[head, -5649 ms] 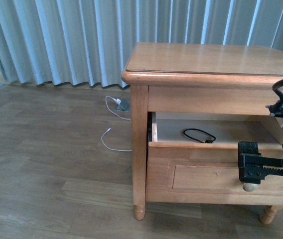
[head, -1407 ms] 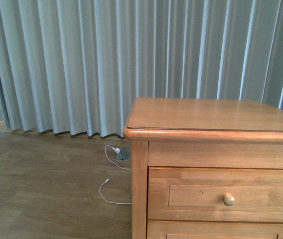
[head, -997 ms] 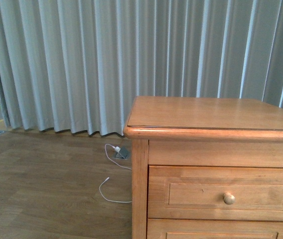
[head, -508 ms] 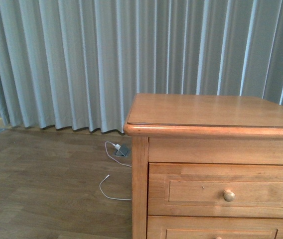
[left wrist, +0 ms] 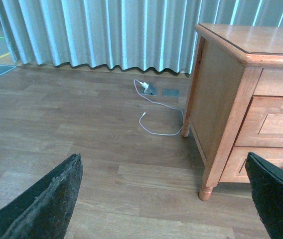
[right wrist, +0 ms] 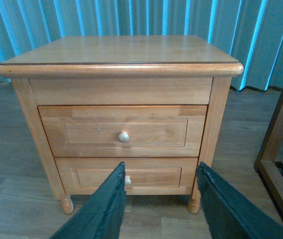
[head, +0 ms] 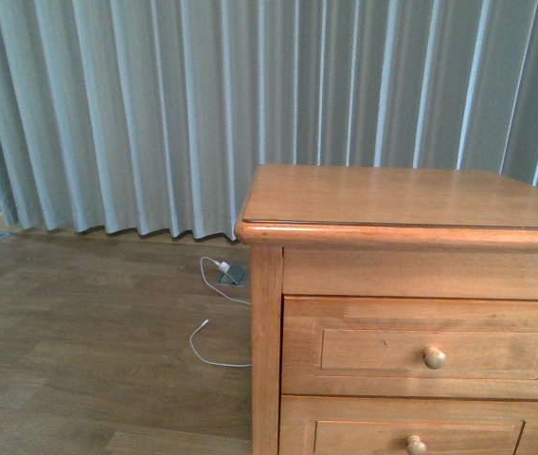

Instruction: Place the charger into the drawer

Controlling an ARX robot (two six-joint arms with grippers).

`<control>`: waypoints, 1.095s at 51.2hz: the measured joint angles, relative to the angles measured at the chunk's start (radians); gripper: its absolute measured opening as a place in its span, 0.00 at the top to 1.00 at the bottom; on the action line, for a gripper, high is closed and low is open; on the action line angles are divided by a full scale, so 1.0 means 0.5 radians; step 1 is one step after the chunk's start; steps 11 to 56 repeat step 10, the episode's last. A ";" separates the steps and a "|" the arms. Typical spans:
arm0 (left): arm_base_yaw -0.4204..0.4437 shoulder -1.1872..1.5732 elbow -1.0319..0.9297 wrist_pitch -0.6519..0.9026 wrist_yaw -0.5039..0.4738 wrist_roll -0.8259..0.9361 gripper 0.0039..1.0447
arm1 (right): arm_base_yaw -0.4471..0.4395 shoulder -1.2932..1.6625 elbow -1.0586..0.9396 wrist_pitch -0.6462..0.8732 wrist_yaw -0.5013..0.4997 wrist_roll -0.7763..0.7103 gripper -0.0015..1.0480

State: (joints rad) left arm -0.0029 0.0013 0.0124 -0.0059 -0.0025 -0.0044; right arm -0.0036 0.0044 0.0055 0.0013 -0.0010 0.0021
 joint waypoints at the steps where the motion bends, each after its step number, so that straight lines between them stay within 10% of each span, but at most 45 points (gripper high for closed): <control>1: 0.000 0.000 0.000 0.000 0.000 -0.001 0.05 | 0.000 0.000 0.000 0.000 0.000 0.000 0.46; 10: 0.000 0.000 0.000 0.000 0.000 0.000 0.05 | 0.000 0.000 0.000 0.000 0.000 0.000 0.16; 56: 0.000 0.000 0.000 0.000 0.000 0.000 0.05 | 0.000 0.000 0.000 0.000 0.000 0.000 0.16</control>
